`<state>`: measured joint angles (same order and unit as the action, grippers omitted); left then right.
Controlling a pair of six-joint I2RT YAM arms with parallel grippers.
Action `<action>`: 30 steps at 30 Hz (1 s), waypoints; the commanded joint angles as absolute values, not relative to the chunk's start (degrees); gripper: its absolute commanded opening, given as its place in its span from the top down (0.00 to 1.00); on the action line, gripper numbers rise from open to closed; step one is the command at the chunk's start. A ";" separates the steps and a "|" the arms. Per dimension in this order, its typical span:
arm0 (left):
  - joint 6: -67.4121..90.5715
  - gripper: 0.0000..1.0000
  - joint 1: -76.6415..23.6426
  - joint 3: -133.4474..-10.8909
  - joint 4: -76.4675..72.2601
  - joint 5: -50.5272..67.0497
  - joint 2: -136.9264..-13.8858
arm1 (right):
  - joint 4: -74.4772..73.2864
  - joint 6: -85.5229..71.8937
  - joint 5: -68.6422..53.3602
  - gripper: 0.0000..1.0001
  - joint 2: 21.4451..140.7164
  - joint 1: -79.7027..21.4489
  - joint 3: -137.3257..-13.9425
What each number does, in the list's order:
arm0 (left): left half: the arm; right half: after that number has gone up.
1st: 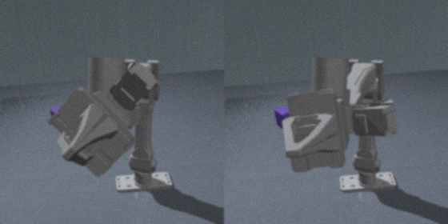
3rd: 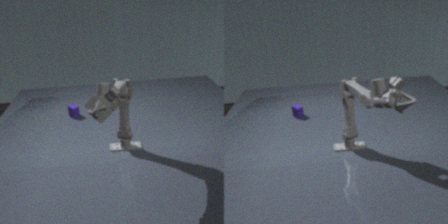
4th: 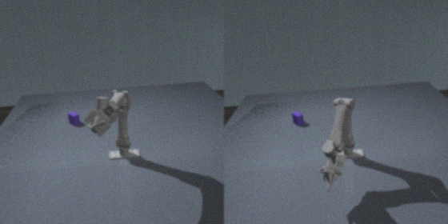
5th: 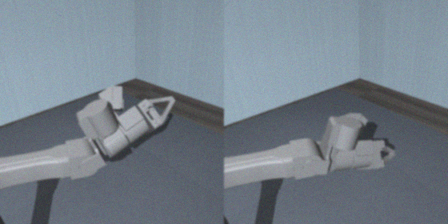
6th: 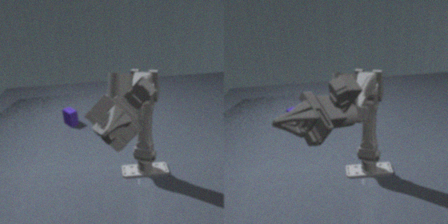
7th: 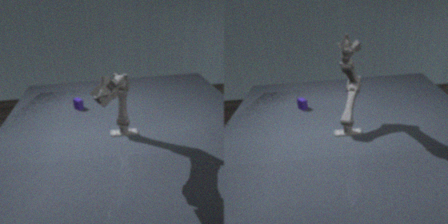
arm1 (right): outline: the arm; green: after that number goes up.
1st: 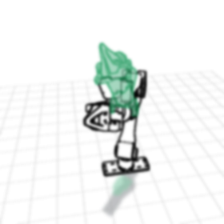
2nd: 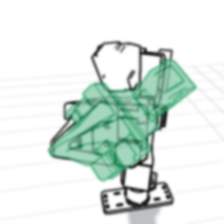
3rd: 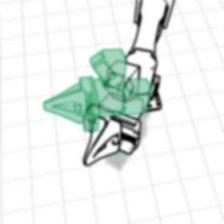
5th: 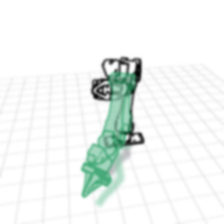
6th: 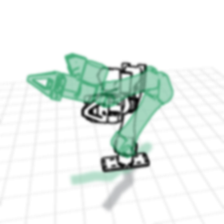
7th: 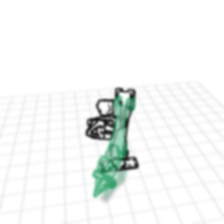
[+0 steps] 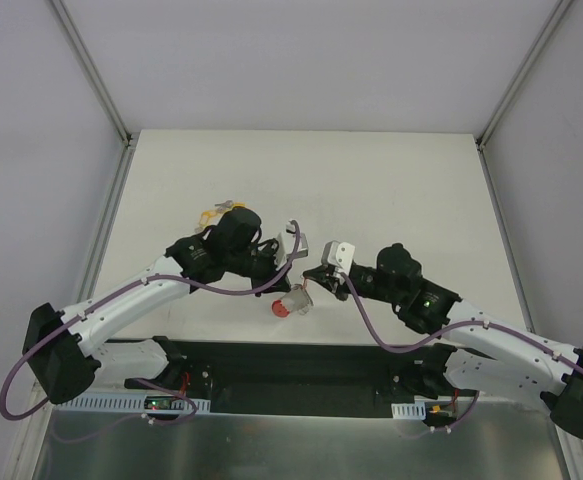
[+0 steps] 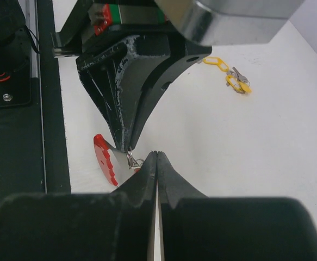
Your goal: Put the keys on the keyring
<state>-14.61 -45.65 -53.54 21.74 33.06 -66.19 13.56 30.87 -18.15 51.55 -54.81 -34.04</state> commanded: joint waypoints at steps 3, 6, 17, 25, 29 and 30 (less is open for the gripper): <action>-15.64 1.00 -45.18 -55.81 20.13 36.83 -67.59 | 16.17 32.87 -19.51 0.99 51.15 -55.20 -33.49; -15.03 1.00 -45.18 -55.90 19.95 36.65 -68.03 | 16.17 32.96 -19.42 0.99 51.15 -55.37 -32.87; -10.72 1.00 -40.96 -57.04 18.90 39.64 -69.70 | 15.03 34.98 -16.61 0.99 51.68 -57.30 -32.78; -10.63 1.00 -40.78 -57.13 18.90 41.31 -70.31 | 15.55 37.26 -11.00 0.99 53.26 -59.32 -33.84; -10.63 1.00 -40.78 -56.95 18.90 41.40 -70.14 | 16.08 38.23 -9.06 0.99 54.32 -59.94 -34.10; -10.72 1.00 -40.78 -57.04 18.90 41.31 -70.05 | 16.17 38.32 -8.79 0.99 54.40 -60.20 -34.10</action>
